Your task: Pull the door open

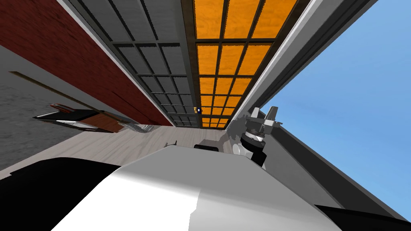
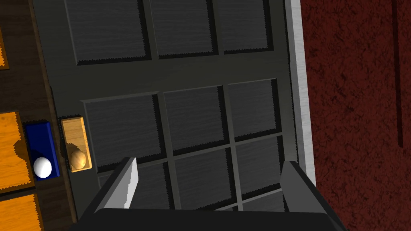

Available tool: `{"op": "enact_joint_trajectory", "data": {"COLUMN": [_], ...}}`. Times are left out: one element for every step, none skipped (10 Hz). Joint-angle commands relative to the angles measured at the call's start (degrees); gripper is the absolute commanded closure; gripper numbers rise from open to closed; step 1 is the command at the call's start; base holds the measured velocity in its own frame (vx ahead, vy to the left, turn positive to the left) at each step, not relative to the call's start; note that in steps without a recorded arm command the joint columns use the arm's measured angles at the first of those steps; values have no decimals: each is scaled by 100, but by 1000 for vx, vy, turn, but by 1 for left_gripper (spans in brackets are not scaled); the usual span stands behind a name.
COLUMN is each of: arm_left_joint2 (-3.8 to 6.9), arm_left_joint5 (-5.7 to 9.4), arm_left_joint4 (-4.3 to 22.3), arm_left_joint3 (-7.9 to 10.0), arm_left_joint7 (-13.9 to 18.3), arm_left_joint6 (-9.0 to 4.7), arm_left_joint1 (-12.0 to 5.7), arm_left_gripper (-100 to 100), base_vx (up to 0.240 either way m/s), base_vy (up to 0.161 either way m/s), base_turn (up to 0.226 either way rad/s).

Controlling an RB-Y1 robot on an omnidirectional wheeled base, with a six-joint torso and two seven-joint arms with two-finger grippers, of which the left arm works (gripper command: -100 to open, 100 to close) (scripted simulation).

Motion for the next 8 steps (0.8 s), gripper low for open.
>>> {"op": "enact_joint_trajectory", "data": {"arm_left_joint2": [-2, -60, -93, -122, -162, -192, -223, -253], "arm_left_joint5": [77, 174, 199, 218, 239, 247, 256, 264], "arm_left_joint4": [-79, -3, 4, 6, 4, -6, -17, -28], "arm_left_joint3": [44, 87, 84, 78, 66, 49, 33, 17], "arm_left_joint7": [-65, -208, -251, -284, -324, -345, -366, -387], "arm_left_joint6": [158, 200, 208, 214, 218, 218, 217, 217], "arm_left_joint1": [80, -40, -115, -182, -276, -350, -424, -498], "arm_left_gripper": [-100, -100, -100, -100, -100, -100, -100, -100], "base_vx": [-56, 29, 93, 142, 161, 170, 157, 147], "base_vy": [24, 42, 58, 28, 15, 28, 39, 42], "base_turn": [-46, -142, -121, -82, -89, -97, -75, -82]}}
